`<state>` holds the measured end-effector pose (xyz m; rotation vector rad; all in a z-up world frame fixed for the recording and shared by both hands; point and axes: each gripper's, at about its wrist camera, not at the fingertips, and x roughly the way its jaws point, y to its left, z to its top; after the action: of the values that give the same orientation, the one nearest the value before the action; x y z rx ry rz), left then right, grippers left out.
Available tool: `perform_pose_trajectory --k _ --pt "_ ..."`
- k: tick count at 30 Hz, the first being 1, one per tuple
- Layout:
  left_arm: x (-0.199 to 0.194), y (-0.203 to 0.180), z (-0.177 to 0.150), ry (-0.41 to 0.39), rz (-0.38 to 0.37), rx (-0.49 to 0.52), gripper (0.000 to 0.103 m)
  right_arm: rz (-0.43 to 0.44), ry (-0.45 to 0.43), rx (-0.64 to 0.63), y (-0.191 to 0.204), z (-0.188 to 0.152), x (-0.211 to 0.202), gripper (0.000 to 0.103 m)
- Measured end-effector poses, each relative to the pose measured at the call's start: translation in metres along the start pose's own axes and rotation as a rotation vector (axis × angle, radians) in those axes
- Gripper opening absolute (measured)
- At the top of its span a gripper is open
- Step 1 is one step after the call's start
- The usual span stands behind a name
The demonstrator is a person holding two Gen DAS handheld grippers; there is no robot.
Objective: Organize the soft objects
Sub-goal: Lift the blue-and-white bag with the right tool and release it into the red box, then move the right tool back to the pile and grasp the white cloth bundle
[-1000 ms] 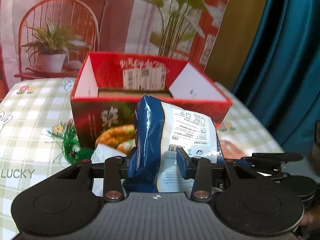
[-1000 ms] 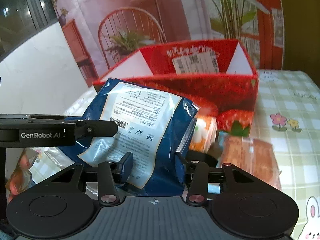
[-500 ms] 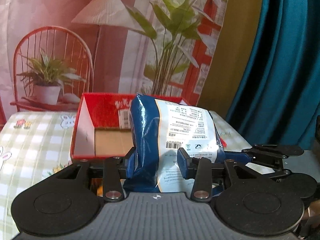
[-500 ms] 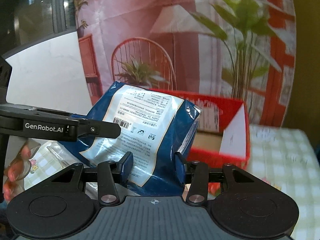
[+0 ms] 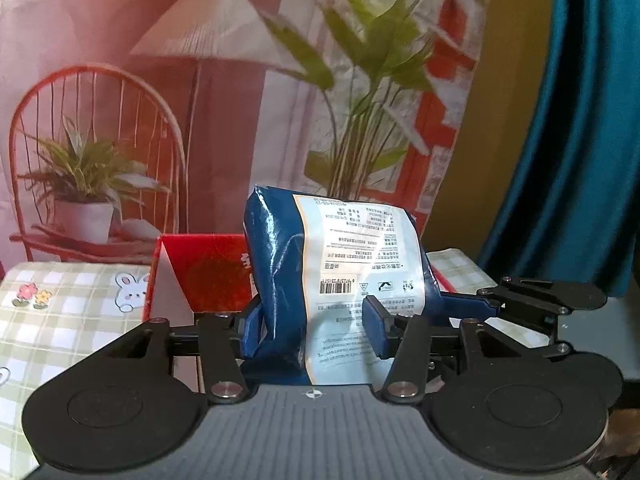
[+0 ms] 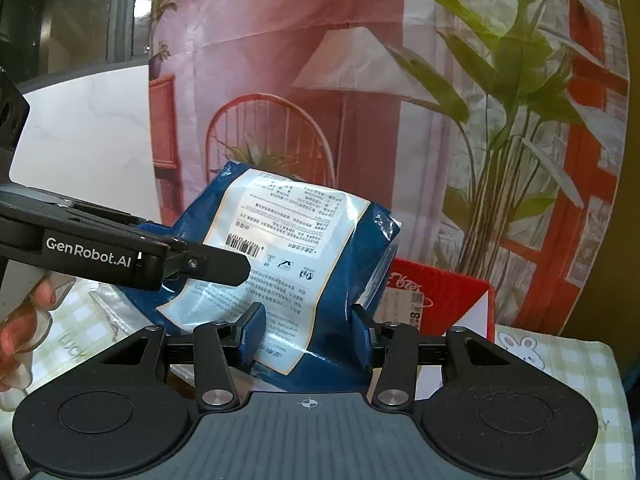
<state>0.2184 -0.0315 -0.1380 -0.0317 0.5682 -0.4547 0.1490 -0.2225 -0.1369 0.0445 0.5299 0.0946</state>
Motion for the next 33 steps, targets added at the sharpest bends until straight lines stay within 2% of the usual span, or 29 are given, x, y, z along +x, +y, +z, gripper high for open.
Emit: perform_pose_trajectory --k 7,14,18,21,29,33 --pt "0.048 0.002 -0.005 0.117 0.022 -0.010 0.054 0.001 0.088 0.030 -0.024 -0.010 0.039 0.043" --pt "0.058 0.010 -0.016 0.154 0.040 -0.050 0.054 -0.008 0.160 0.115 -0.032 -0.024 0.056 0.047" --pt "0.051 0.009 -0.017 0.146 0.070 -0.015 0.056 -0.035 0.156 0.091 -0.027 -0.029 0.051 0.048" --pt "0.037 0.011 -0.016 0.133 0.074 -0.024 0.056 -0.058 0.140 0.098 -0.026 -0.028 0.041 0.048" --pt "-0.011 0.001 -0.017 0.112 0.091 0.020 0.056 -0.068 0.061 0.121 -0.009 -0.024 -0.004 0.048" --pt "-0.037 -0.003 -0.030 0.115 0.094 0.031 0.056 -0.057 0.029 0.151 0.002 -0.029 -0.032 0.048"
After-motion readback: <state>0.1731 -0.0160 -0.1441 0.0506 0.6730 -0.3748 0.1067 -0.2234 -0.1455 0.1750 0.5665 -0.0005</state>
